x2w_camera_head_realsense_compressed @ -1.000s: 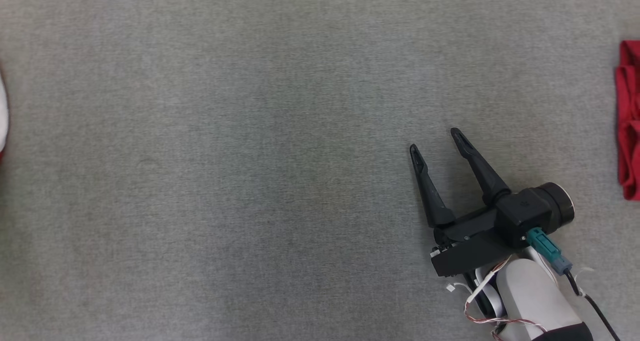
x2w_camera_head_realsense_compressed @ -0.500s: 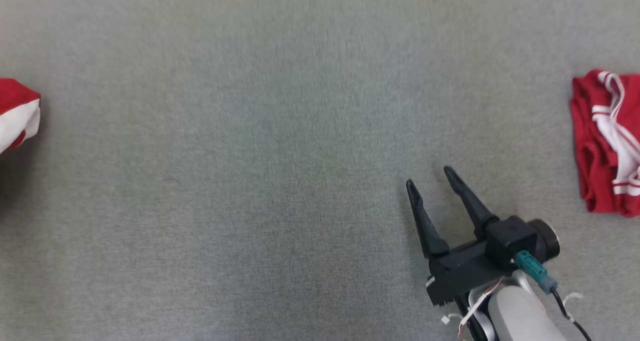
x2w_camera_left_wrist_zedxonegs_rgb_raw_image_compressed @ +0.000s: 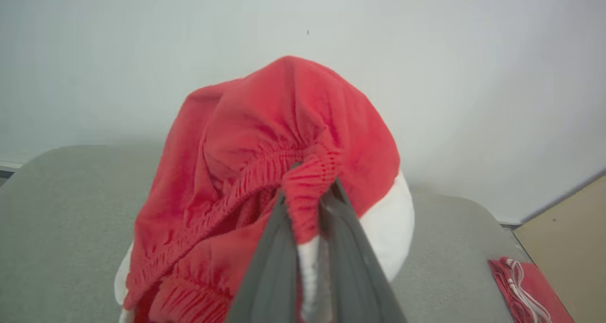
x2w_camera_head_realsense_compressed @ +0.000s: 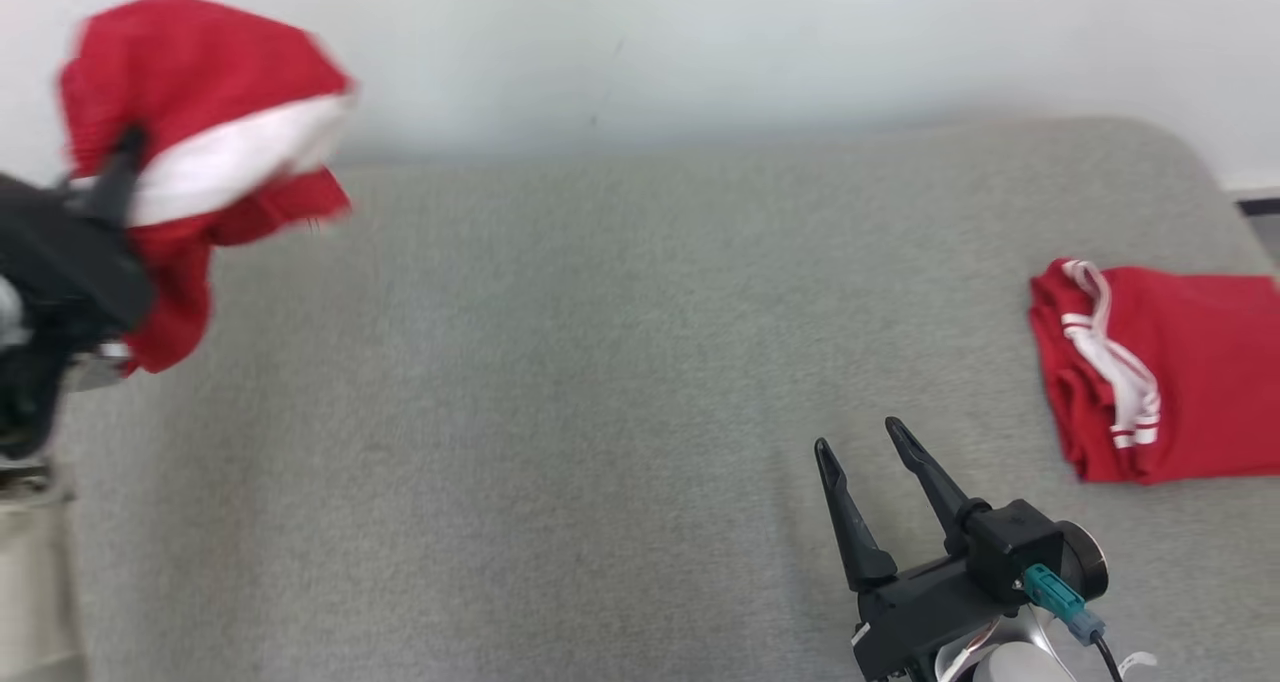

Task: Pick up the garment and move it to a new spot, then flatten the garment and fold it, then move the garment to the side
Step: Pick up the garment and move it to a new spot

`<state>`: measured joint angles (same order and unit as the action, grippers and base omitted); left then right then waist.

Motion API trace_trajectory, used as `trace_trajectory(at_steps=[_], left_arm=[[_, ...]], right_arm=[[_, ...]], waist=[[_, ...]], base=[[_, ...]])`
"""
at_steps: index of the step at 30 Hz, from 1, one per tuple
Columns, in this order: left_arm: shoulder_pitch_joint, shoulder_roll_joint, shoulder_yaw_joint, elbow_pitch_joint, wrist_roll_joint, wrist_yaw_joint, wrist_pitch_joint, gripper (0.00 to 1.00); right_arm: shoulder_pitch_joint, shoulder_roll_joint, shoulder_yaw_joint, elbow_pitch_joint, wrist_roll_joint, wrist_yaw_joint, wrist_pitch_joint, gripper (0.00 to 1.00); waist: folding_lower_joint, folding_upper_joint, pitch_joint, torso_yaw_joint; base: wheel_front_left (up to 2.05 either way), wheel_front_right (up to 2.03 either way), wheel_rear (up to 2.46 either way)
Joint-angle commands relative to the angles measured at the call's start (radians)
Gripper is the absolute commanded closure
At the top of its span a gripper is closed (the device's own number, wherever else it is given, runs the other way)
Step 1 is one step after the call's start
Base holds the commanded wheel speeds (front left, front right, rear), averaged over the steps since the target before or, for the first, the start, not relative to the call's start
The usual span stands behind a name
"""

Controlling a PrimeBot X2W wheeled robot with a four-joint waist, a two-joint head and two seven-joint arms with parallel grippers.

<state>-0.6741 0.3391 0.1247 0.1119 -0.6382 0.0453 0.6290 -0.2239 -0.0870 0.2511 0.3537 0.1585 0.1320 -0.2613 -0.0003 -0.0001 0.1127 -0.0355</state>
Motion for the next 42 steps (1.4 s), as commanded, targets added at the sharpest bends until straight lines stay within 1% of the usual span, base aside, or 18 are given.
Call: trace_trajectory(at_steps=[1,6,8,9,10,15,18,22,24,25,26,27,30,33,36,38,42], left_arm=[[0.008,-0.028,-0.029,-0.038,-0.018,-0.014,0.019,1.0],[0.042,-0.116,-0.124,-0.113,-0.032,-0.028,0.036,1.0],[0.058,-0.149,-0.157,-0.123,-0.033,-0.034,0.027,1.0],[0.078,-0.184,-0.183,-0.12,-0.043,-0.038,0.018,1.0],[0.089,-0.194,-0.195,-0.113,-0.041,-0.042,0.013,1.0],[0.13,-0.226,-0.239,-0.066,-0.03,-0.056,-0.02,1.0],[0.166,-0.236,-0.278,-0.012,-0.003,-0.073,-0.058,1.0],[0.186,-0.238,-0.341,0.087,0.07,-0.099,-0.131,1.0],[0.193,-0.233,-0.371,0.147,0.109,-0.102,-0.166,1.0],[0.194,-0.235,-0.379,0.177,0.122,-0.102,-0.189,0.98],[0.196,-0.238,-0.385,0.208,0.132,-0.101,-0.205,0.47],[0.197,-0.238,-0.394,0.235,0.146,-0.102,-0.225,0.0],[0.203,-0.241,-0.412,0.301,0.175,-0.104,-0.289,0.0],[0.217,-0.254,-0.402,0.336,0.161,-0.097,-0.371,0.0],[0.236,-0.26,-0.391,0.341,0.155,-0.105,-0.471,0.0],[0.256,-0.262,-0.379,0.336,0.154,-0.102,-0.538,0.0],[0.305,-0.25,-0.365,0.298,0.166,-0.114,-0.677,0.0]], right_arm=[[0.018,0.0,-0.001,-0.001,0.002,-0.003,-0.004,0.0],[0.02,0.0,0.002,-0.007,0.004,-0.003,-0.004,0.0],[0.016,0.004,0.003,-0.011,0.005,-0.003,-0.004,0.0],[0.011,0.006,0.005,-0.014,0.005,-0.003,-0.005,0.0],[0.009,0.007,0.004,-0.015,0.006,-0.003,-0.004,0.0],[0.008,0.009,0.004,-0.019,0.002,-0.003,-0.005,0.0],[-0.003,0.01,0.003,-0.024,0.004,-0.003,-0.005,0.0],[-0.001,0.011,-0.01,-0.034,0.0,-0.003,-0.005,0.0],[-0.001,0.011,-0.013,-0.037,-0.001,-0.003,-0.005,0.0],[-0.001,0.011,-0.014,-0.038,-0.002,-0.003,-0.005,0.0],[-0.001,0.011,-0.014,-0.039,-0.003,-0.003,-0.005,0.0],[-0.001,0.011,-0.014,-0.038,-0.004,-0.003,-0.005,0.0],[0.001,0.011,-0.02,-0.036,-0.005,-0.003,-0.005,0.0],[0.012,0.008,-0.019,-0.031,-0.004,-0.003,-0.005,0.0],[0.022,0.001,-0.021,-0.027,-0.002,-0.003,-0.004,0.0],[0.028,-0.002,-0.028,-0.029,0.0,-0.003,-0.001,0.0],[0.051,-0.011,-0.06,-0.036,-0.001,-0.003,0.002,0.0]], waist=[[0.0003,0.0001,-0.09,-0.07],[0.0003,0.0001,-0.097,-0.135],[0.0003,0.0001,-0.092,-0.166],[0.0003,0.0001,-0.084,-0.198],[0.0003,0.0001,-0.079,-0.214],[0.0003,0.0001,-0.054,-0.265],[0.0003,0.0001,-0.027,-0.3],[0.0003,0.0001,0.003,-0.317],[0.0003,0.0001,0.011,-0.319],[0.0003,0.0001,0.012,-0.319],[0.0003,0.0001,0.012,-0.32],[0.0003,0.0001,0.012,-0.32],[0.0003,0.0001,-0.001,-0.308],[0.0003,0.0001,-0.025,-0.286],[0.0003,0.0001,-0.055,-0.258],[0.0003,0.0001,-0.075,-0.235],[0.0003,0.0001,-0.108,-0.181]], base=[[0.0,0.0,0.0],[0.0,0.0,0.0],[0.0,0.0,0.0],[0.0,0.0,0.0],[0.0,0.0,0.0],[0.0,0.0,0.0],[0.0,0.0,0.0],[0.0,0.0,0.0],[0.0,0.0,0.0],[0.0,0.0,0.0],[0.0,0.0,0.0],[0.0,0.0,0.0],[0.0,0.0,0.0],[0.0,0.0,0.0],[0.0,0.0,0.0],[0.0,0.0,0.0],[0.0,0.0,0.0]])
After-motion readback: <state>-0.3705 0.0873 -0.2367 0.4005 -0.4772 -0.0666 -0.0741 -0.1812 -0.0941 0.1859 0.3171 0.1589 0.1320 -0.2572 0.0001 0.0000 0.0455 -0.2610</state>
